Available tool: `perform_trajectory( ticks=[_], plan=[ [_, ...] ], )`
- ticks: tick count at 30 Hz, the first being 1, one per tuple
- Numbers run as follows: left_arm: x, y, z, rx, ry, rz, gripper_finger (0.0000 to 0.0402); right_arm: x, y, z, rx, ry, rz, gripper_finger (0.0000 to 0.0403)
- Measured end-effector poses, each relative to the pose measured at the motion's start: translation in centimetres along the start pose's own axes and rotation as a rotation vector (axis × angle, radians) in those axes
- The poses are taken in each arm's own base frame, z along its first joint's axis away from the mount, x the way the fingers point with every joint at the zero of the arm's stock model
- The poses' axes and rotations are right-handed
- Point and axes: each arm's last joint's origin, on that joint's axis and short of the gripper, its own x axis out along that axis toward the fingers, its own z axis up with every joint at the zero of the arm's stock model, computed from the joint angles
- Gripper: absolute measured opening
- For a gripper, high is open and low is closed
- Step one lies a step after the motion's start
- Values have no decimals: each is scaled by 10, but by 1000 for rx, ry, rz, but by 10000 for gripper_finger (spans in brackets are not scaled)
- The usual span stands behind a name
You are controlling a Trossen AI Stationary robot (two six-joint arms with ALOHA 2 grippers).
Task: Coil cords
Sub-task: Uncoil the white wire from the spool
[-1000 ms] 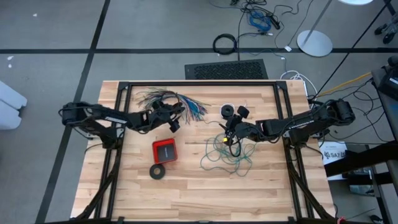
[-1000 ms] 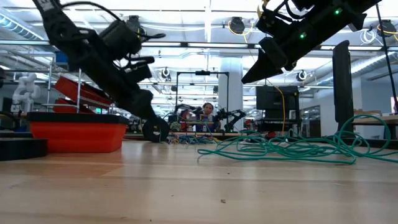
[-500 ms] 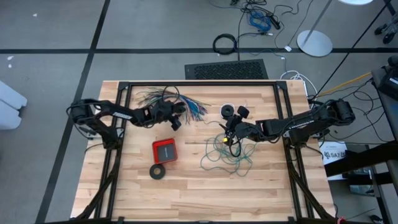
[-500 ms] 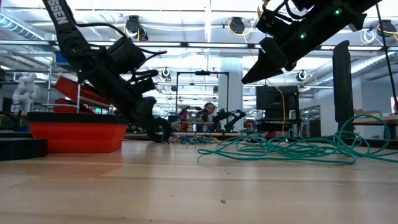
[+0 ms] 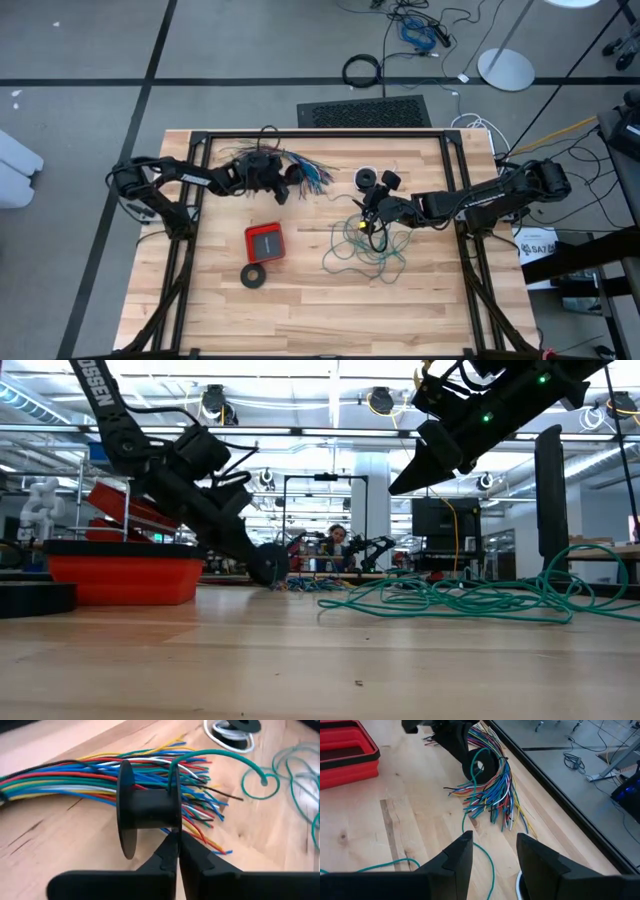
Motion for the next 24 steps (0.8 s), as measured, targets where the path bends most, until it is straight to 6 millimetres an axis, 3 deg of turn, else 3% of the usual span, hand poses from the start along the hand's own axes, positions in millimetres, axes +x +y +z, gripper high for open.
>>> perform_trajectory(
  ticks=[5,11,18,24],
  plan=[
    [-2,8,4,-149,-5,-43,9,0,0,-1,0,5,0,141],
    [-7,20,9,-291,34,-241,9,0,0,-1,0,5,0,141],
    [-13,39,1,-388,143,-231,9,0,0,0,0,4,0,141],
    [-15,45,1,-408,143,-224,53,0,0,0,18,4,0,141]
  ],
)
